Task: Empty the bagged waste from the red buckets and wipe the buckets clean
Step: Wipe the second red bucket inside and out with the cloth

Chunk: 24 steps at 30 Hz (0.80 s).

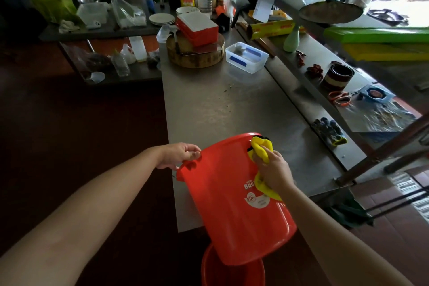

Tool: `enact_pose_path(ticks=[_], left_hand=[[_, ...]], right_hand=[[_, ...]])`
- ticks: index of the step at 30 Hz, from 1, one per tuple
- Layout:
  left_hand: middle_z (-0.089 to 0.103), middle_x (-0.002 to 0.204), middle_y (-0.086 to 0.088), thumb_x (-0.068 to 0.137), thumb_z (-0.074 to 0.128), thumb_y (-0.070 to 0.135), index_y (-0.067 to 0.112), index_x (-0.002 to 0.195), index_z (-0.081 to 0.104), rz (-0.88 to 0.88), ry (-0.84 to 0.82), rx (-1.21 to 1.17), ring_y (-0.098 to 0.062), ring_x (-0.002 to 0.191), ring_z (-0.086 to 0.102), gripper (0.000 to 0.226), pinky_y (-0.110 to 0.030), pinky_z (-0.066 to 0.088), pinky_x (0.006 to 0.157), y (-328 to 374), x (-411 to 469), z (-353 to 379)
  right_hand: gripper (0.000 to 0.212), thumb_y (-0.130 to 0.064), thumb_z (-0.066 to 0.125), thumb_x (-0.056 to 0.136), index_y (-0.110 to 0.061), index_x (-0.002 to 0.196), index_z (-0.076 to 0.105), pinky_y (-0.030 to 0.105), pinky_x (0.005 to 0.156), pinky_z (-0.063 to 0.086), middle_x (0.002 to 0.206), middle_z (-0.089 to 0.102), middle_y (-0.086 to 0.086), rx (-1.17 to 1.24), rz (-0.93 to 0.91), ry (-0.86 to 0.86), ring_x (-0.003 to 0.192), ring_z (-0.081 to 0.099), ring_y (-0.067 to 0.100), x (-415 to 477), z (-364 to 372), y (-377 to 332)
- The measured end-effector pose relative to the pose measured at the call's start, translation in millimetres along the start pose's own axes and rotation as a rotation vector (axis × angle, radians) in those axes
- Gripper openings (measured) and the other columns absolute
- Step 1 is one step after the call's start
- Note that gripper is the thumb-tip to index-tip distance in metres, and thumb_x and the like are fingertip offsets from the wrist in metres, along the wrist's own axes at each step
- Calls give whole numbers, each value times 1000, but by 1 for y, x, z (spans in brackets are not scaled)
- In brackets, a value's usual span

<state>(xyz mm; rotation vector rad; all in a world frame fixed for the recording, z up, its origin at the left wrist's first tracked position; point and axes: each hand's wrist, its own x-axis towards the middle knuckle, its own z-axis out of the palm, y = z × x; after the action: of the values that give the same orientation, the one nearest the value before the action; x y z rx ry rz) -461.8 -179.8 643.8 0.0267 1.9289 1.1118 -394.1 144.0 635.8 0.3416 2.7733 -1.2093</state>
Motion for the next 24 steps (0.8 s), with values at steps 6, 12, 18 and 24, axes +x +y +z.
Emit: enact_pose_path(ticks=[6,12,18,24], left_hand=[[69,111,-11,88,59,56,33,112,69,37,29,-37,-27,103,67,35,-55,50,100,2,3,5],[70,115,-15,90,57,61,34,113,67,72,50,-29,-26,100,68,37,-45,55,92,-8,2,5],[70,95,-3,89,59,56,21,114,63,104,102,-89,-18,90,65,43,-38,49,86,-16,0,10],[66,100,-8,93,56,50,17,118,61,71,78,-114,-23,94,61,42,-35,53,80,-23,-5,10]], right_hand=[[66,-42,71,81,-47,143,49,54,103,40,161,34,-1,-703,-516,72,142,36,39,-72,53,-21],[71,-32,84,70,-41,135,57,58,108,40,158,39,0,-852,-725,-47,144,38,38,-106,86,-20],[68,-42,78,73,-43,137,58,53,104,45,158,41,-2,-599,-583,56,143,40,34,-79,43,-5],[37,-49,68,91,-52,128,62,46,101,48,141,53,-12,26,-120,36,126,55,21,-51,5,50]])
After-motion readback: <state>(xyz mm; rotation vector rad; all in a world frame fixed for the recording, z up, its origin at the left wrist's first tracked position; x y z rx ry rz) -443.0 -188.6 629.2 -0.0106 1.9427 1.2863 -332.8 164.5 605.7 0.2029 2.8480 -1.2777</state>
